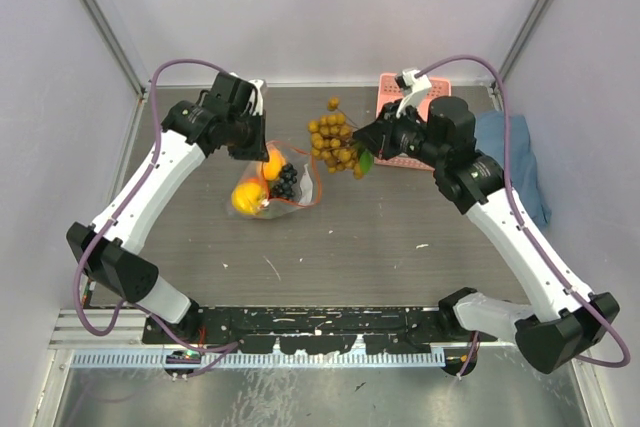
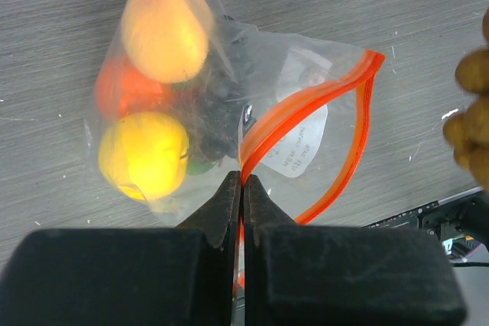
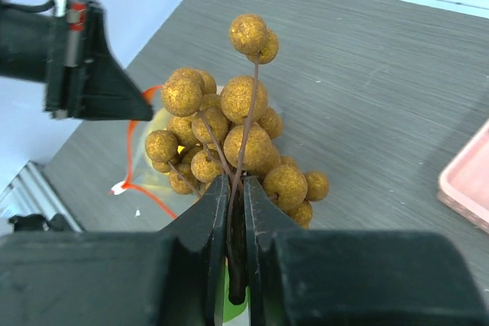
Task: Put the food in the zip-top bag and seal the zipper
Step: Place the fake fruit in the zipper food storage bag.
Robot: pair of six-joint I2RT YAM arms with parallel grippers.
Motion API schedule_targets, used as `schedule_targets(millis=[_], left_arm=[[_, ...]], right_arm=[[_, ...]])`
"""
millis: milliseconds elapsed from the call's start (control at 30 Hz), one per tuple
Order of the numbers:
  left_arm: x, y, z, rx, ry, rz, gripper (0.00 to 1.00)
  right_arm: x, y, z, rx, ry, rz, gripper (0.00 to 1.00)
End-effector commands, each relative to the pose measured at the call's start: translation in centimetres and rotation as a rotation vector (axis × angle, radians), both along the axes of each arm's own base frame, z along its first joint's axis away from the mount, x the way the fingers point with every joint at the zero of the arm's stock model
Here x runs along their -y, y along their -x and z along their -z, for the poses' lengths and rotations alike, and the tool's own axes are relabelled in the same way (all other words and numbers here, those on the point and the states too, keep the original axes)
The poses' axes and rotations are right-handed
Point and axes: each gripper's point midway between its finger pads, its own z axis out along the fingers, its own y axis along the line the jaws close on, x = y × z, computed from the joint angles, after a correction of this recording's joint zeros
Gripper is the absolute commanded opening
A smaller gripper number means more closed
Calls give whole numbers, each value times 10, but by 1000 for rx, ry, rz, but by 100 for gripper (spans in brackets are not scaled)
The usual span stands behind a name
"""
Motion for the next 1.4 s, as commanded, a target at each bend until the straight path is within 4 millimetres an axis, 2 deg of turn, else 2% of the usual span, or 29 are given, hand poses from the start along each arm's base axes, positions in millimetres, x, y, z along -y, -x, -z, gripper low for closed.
schedule_targets(millis=[0,267,533,667,933,1367], left_arm=[[2,-3,-17,73,41,18,0],[4,-2,-9,54,41,26,0],[8,1,-15,75,54,55,0],[11,5,-17,86,60,77,0],[19,18,-17,102,64,135,0],[36,36,-15,112,54,210,0]], right_arm=[[-23,24,-27,64,-101,-118,1],[-63,49,-4,-39,-113,-297,1],[-91,53,31,-172,-74,-367,1],[-94,46,50,-232,-49,-345,1],[-101,28,73,-317,-28,-285,1],[-111,-4,68,-347,-133,-157,1]])
